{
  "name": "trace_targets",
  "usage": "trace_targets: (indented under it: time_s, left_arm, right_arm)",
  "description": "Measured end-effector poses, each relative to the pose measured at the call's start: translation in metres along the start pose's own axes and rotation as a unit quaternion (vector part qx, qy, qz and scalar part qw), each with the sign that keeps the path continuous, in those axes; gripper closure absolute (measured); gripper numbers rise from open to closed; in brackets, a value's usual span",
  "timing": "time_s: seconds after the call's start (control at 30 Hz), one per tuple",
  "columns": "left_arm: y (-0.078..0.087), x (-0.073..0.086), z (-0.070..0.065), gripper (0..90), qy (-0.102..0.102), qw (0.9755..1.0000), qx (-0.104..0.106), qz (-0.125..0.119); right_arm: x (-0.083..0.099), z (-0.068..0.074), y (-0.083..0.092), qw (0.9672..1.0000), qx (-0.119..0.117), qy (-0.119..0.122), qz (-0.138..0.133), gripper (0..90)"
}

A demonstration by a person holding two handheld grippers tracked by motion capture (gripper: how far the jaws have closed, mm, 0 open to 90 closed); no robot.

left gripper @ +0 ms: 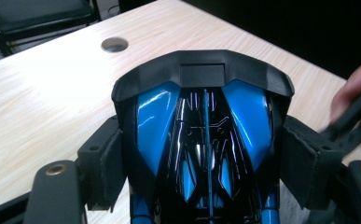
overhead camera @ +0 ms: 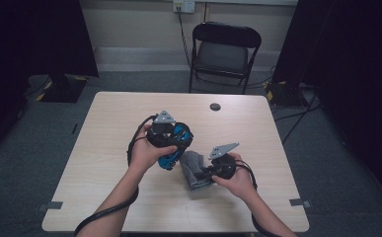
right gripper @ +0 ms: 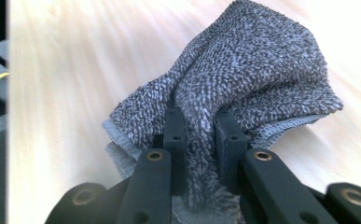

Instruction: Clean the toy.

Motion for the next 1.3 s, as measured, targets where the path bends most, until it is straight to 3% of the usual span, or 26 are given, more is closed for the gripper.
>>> trace_targets:
  time_s: [0.23, 0.3, 0.67, 0.77, 0.93, 1.3]
  left_arm:
    - [0.012, 0.023, 0.02, 25.4, 0.019, 0.9995, -0.021, 0.016]
    - [0.014, 0.03, 0.025, 25.4, 0.024, 0.9991, -0.026, 0.024]
    - [0.012, 0.065, 0.05, 25.4, 0.051, 0.9961, -0.045, 0.056]
    - [0.006, 0.073, 0.055, 25.4, 0.048, 0.9948, -0.051, 0.074]
    - [-0.004, 0.083, 0.063, 25.4, 0.065, 0.9931, -0.052, 0.082]
    - [-0.024, 0.094, 0.076, 25.2, 0.077, 0.9889, -0.065, 0.109]
  right_arm:
    - [0.008, -0.033, 0.015, 0.9974, 0.062, -0.036, -0.01, 77.0]
    - [0.011, -0.041, 0.018, 0.9965, 0.066, -0.049, -0.01, 76.6]
    - [0.021, -0.068, 0.021, 0.9912, 0.113, -0.068, 0.0, 76.0]
    - [0.026, -0.076, 0.018, 0.9894, 0.127, -0.071, 0.007, 75.4]
    - [0.031, -0.082, 0.01, 0.9876, 0.134, -0.082, 0.009, 74.4]
    - [0.035, -0.088, 0.002, 0.9856, 0.145, -0.086, 0.009, 65.2]
Point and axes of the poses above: each handheld gripper's, and its own axes: y roughly backward along the jaws, x roughly out of its underside, z roughly to its left, the point moved 4 cm from there along -y, roughly forward along the jaws, and after that the axes turned 8 degrees about x, right-handed, at the moved point
